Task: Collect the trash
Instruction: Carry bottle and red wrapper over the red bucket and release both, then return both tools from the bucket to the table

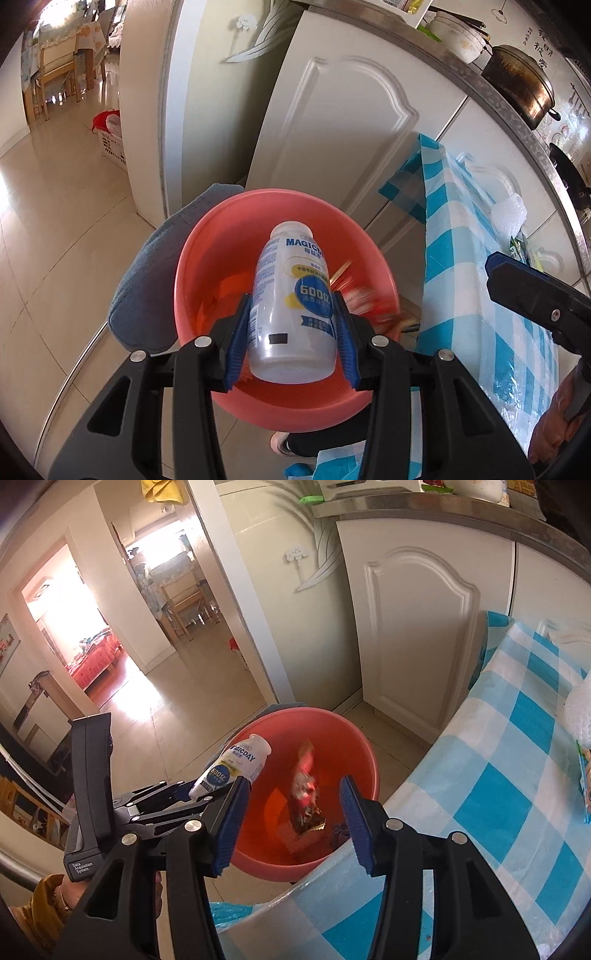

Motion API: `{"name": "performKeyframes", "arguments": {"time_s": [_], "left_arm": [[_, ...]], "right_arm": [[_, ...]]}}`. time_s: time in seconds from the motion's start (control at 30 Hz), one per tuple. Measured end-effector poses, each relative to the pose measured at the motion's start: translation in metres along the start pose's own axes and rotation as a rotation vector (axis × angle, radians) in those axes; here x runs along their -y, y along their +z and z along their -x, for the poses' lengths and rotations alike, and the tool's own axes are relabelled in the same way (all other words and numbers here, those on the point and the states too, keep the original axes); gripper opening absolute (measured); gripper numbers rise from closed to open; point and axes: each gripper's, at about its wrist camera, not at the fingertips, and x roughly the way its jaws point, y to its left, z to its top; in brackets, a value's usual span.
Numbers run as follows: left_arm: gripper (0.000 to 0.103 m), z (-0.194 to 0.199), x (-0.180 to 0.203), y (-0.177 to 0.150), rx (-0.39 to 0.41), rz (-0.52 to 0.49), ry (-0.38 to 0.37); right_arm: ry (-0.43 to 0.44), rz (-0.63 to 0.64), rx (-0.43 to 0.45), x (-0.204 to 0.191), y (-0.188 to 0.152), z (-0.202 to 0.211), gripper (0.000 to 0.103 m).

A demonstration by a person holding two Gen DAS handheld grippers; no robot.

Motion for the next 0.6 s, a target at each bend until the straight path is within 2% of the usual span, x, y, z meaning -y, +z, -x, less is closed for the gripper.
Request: {"name": "performKeyframes", "arguments": {"time_s": [0.03, 0.07, 0.13, 0.17, 0.2, 0.23, 0.27, 0.43, 0.6], "left_arm": [[0.046, -0.004, -0.001, 0.001, -0.004, -0.005, 0.011], [0.053, -0.008, 0.000, 0.000, -0.011, -0.008, 0.028], [0.064, -0.014, -0.001, 0.000, -0.022, -0.013, 0.051], [0.078, -0.015, -0.001, 0.000, -0.022, -0.012, 0.059], [0.085, -0.015, -0.002, 0.000, -0.020, -0.010, 0.070], [0.085, -0.014, -0.003, -0.001, -0.016, -0.010, 0.076], [0.085, -0.013, -0.004, -0.001, -0.017, -0.013, 0.078], [0.088, -0.003, -0.008, -0.002, 0.013, 0.000, 0.102], [0.090, 0.019, -0.011, -0.006, 0.151, 0.026, 0.102]], "right_arm": [[-0.002, 0.000, -0.004, -0.001, 0.000, -0.002, 0.058], [-0.015, -0.007, 0.001, 0.000, 0.000, -0.002, 0.067], [-0.012, -0.029, 0.013, 0.003, -0.002, 0.001, 0.073], [-0.007, -0.041, 0.021, 0.005, -0.003, 0.003, 0.074], [-0.016, -0.053, 0.030, 0.008, -0.004, 0.007, 0.076], [-0.028, -0.065, 0.037, 0.010, -0.004, 0.010, 0.087], [-0.029, -0.075, 0.051, 0.013, -0.006, 0.015, 0.089], [-0.010, -0.135, 0.114, 0.028, -0.013, 0.039, 0.091], [0.001, -0.151, 0.193, 0.037, -0.027, 0.060, 0.092]]}}
